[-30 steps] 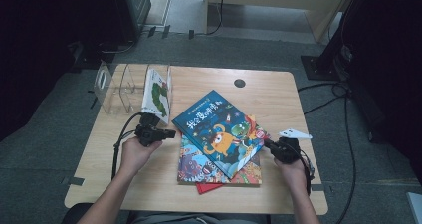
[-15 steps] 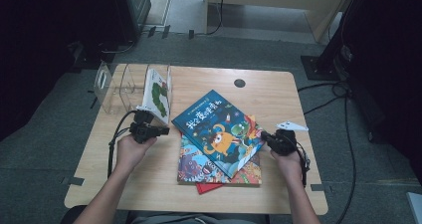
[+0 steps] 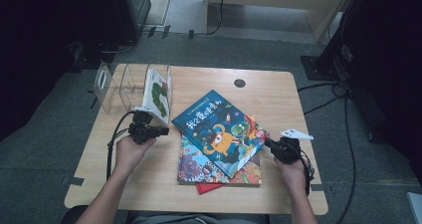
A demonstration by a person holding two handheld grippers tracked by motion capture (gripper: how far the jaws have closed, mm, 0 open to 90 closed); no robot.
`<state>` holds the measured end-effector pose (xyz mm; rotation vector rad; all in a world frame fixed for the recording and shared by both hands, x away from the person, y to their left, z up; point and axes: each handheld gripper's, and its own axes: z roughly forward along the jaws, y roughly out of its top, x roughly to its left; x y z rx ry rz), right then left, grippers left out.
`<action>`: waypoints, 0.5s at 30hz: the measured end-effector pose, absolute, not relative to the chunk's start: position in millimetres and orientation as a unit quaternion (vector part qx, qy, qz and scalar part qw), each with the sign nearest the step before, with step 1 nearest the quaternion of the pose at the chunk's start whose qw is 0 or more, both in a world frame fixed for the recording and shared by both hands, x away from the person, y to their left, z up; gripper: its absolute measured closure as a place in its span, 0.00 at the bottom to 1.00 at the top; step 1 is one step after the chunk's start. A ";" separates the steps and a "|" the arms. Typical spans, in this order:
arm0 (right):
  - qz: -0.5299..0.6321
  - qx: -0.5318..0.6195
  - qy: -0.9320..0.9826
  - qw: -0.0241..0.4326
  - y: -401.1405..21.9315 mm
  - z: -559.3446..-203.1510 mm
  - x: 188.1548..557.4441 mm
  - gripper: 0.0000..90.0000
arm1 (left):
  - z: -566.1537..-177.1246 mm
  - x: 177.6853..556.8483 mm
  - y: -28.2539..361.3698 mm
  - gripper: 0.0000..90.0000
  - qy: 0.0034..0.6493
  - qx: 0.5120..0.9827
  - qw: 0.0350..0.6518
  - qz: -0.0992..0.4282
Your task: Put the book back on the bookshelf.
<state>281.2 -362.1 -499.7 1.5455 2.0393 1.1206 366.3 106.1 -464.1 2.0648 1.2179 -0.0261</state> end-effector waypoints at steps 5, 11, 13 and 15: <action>0.389 0.541 0.724 0.179 -359.5 -501.2 281.1 1.00 | -464.5 367.0 107.8 0.96 0.477 0.800 0.364 -0.009; 0.390 0.542 0.722 0.182 -360.0 -501.9 290.0 1.00 | -464.6 362.8 116.1 0.96 0.486 0.795 0.364 -0.004; 0.391 0.543 0.721 0.181 -359.9 -502.0 291.6 1.00 | -464.8 362.0 117.2 0.96 0.488 0.793 0.364 -0.003; 0.389 0.541 0.723 0.182 -360.0 -501.7 297.1 1.00 | -465.1 360.2 119.5 0.96 0.491 0.792 0.364 0.000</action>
